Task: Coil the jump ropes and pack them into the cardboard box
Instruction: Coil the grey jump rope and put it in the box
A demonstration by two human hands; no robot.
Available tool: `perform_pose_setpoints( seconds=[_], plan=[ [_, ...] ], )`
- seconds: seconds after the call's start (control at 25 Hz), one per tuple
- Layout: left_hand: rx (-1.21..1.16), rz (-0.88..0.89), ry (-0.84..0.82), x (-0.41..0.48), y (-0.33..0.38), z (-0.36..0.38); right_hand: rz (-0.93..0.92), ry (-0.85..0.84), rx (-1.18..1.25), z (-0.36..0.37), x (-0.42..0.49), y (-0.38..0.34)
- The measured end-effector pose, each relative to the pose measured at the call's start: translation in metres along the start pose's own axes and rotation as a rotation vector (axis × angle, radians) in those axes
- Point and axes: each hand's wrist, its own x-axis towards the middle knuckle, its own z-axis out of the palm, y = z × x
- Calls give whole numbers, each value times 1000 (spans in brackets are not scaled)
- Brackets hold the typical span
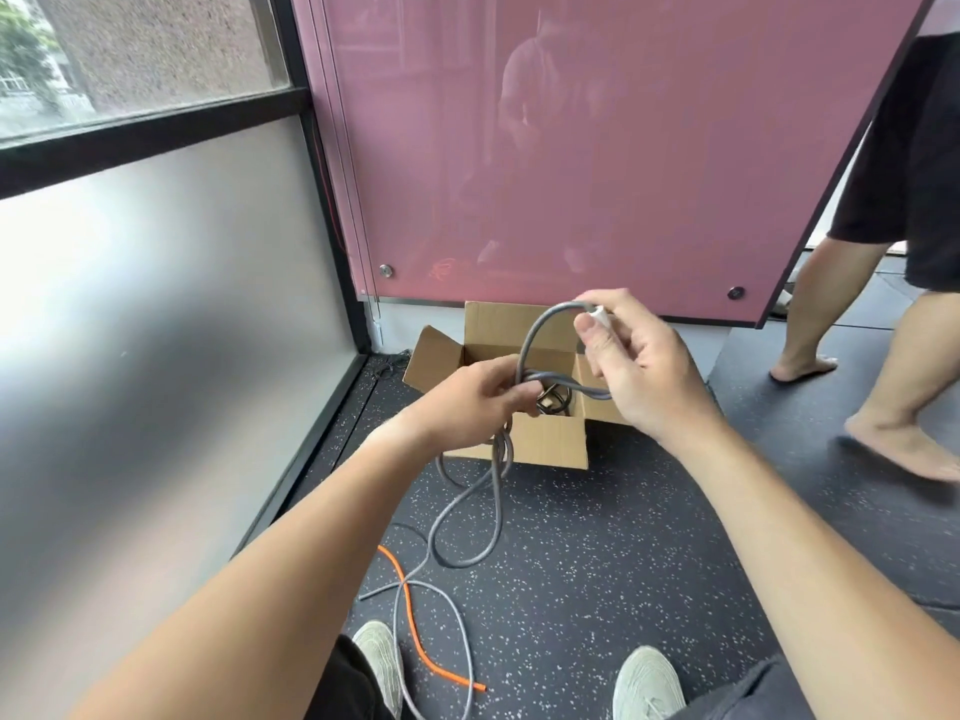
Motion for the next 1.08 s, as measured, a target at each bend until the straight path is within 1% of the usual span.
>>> perform_pose_setpoints(
  seconds=[0.08,0.2,0.32,0.44,0.52,0.64,0.68,0.72,0.76,0.8,0.84,0.92,0.96,1.0,1.08],
  plan=[
    [-163,11,10,0,5,2,27,146,-74,-1,2,10],
    [-386,-13,81,-3,14,2,102,278,-250,1,5,24],
    [-616,-115,266,-1,17,-1,230,416,-281,0,10,32],
    [-821,-213,469,5,13,-10,458,484,-260,-3,13,36],
    [-804,-222,595,7,9,-13,630,549,-172,-6,15,36],
    [-697,-227,780,4,1,-24,861,803,121,-24,27,61],
    [-696,-233,833,3,-2,-30,912,894,229,-34,30,72],
    [-726,-242,872,2,-6,-37,954,948,309,-44,31,81],
    [-791,-247,890,1,-8,-42,981,970,321,-51,29,89],
    [-887,-239,883,1,-6,-44,999,936,250,-52,26,93],
    [-993,-218,859,1,-1,-42,985,850,129,-46,23,93],
    [-1154,-175,795,1,15,-31,894,529,-154,-25,16,77],
    [-1181,-172,766,1,24,-24,812,385,-244,-14,14,62],
    [-1184,-174,747,2,31,-18,707,274,-216,-4,13,46],
    [-1199,-167,727,2,41,-11,469,63,96,15,8,10]
  ],
)
